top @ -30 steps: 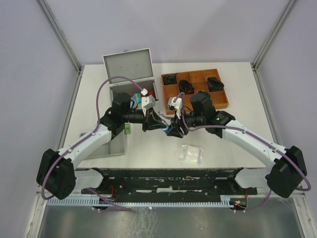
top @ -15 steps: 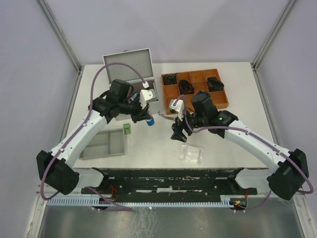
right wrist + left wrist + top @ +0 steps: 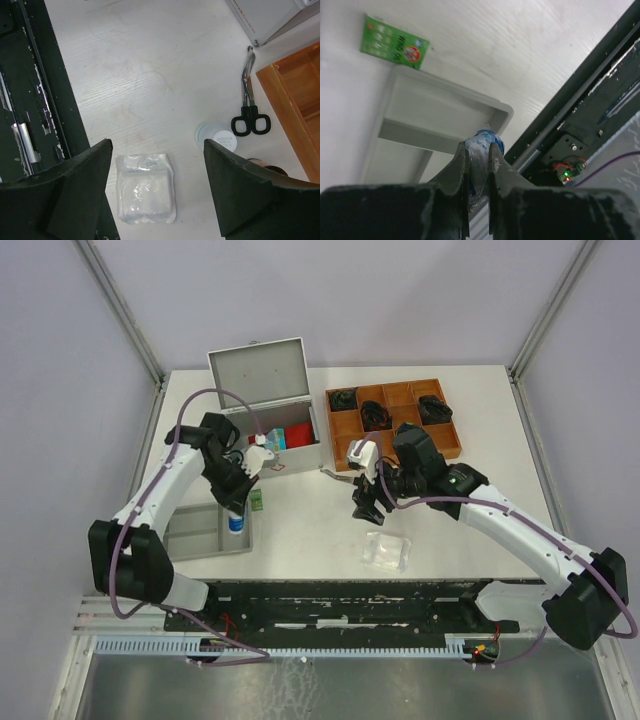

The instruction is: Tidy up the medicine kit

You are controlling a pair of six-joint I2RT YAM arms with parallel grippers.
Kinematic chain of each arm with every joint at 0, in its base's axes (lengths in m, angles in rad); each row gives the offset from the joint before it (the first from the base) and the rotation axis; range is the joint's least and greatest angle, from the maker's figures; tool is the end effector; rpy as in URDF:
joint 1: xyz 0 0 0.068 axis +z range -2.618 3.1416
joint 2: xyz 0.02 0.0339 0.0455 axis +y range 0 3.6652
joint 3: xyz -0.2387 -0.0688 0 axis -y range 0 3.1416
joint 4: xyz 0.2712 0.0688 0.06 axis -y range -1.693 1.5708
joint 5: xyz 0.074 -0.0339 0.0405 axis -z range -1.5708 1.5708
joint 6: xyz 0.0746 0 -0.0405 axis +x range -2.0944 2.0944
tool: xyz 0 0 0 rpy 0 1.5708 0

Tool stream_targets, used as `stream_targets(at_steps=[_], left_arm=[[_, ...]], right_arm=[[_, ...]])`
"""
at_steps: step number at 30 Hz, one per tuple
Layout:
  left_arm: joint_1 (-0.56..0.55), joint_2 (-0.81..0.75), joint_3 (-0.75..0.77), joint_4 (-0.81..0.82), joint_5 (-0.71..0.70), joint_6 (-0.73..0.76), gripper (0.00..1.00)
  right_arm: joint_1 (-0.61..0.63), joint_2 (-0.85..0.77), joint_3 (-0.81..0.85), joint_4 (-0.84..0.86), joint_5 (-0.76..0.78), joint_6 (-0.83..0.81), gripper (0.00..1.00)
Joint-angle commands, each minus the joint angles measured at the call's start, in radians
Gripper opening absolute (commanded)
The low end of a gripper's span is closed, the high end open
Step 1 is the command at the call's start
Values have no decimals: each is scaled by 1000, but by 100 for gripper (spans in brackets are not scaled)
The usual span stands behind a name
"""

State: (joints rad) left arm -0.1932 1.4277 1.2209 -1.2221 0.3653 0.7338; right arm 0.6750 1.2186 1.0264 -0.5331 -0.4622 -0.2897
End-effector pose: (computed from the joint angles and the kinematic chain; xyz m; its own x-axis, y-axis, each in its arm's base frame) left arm 0.2736 -0.0807 0.2106 -0.5682 0.7485 -0.3419 0.8206 0.5462 -0.1679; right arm 0.2296 0.2264 0.2513 -0.2621 -0.5373 -0.8016 -0.9336 0.3514 0.0697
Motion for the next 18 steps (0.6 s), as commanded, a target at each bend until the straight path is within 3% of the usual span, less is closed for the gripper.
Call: stream_targets(at_steps=[1,9,18], left_arm=[[16,58,-34,-69,-17,61,4],[75,201,-117,24,-59,57,8],[146,297,-92,93,-85,32,42]], right_arm=[[-3,-17,38,5,10,-16,82],[-14,-67,15,-8,44,-16,82],[-25,-105,-6,-5,71,-25,83]])
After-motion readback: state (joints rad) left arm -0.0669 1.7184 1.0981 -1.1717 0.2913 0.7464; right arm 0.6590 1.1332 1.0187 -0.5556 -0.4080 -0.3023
